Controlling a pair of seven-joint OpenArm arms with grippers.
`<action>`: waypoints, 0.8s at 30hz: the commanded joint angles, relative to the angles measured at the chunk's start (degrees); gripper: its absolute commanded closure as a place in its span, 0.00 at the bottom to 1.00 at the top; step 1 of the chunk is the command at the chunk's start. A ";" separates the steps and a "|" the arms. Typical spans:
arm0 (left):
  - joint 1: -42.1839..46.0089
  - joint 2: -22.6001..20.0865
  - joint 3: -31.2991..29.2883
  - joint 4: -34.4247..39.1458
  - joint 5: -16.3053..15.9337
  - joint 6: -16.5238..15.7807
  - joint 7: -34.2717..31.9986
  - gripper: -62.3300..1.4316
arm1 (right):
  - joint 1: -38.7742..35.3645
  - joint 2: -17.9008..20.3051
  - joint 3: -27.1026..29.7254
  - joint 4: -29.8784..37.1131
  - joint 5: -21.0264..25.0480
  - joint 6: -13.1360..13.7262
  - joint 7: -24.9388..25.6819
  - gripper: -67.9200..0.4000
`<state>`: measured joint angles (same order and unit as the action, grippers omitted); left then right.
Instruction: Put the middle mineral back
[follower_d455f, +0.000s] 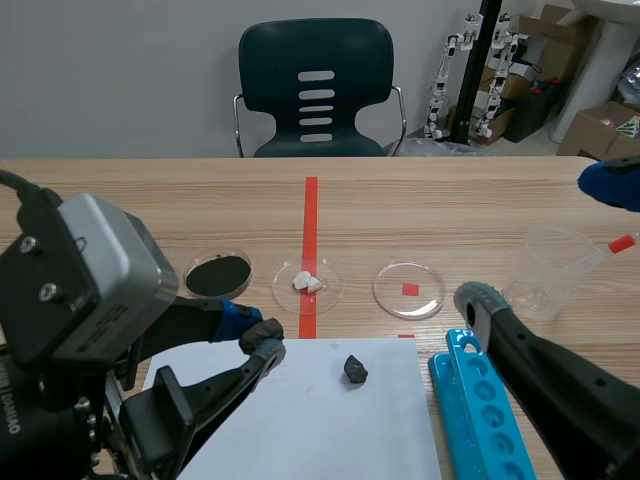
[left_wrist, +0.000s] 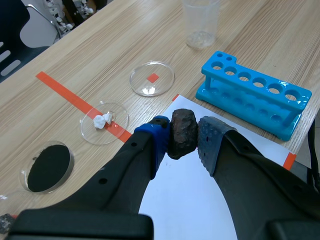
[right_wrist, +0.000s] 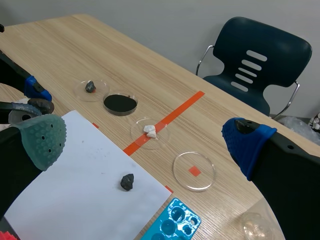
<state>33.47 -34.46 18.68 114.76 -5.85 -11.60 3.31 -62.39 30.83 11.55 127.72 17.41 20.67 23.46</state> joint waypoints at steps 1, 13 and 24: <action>-0.15 0.31 -0.07 1.20 -0.50 0.33 -0.90 0.82 | 0.63 0.24 0.39 0.68 0.81 0.00 0.79 0.00; -0.15 0.31 -0.07 1.20 -0.50 0.33 -0.90 0.82 | 0.63 0.24 0.39 0.68 0.81 0.00 0.79 0.00; -0.15 0.31 -0.07 1.20 -0.44 0.28 0.37 0.82 | 0.63 0.24 0.39 0.68 0.81 0.00 0.79 0.00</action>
<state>33.47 -34.46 18.68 114.76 -5.85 -11.62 4.47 -62.39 30.83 11.55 127.72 17.41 20.67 23.44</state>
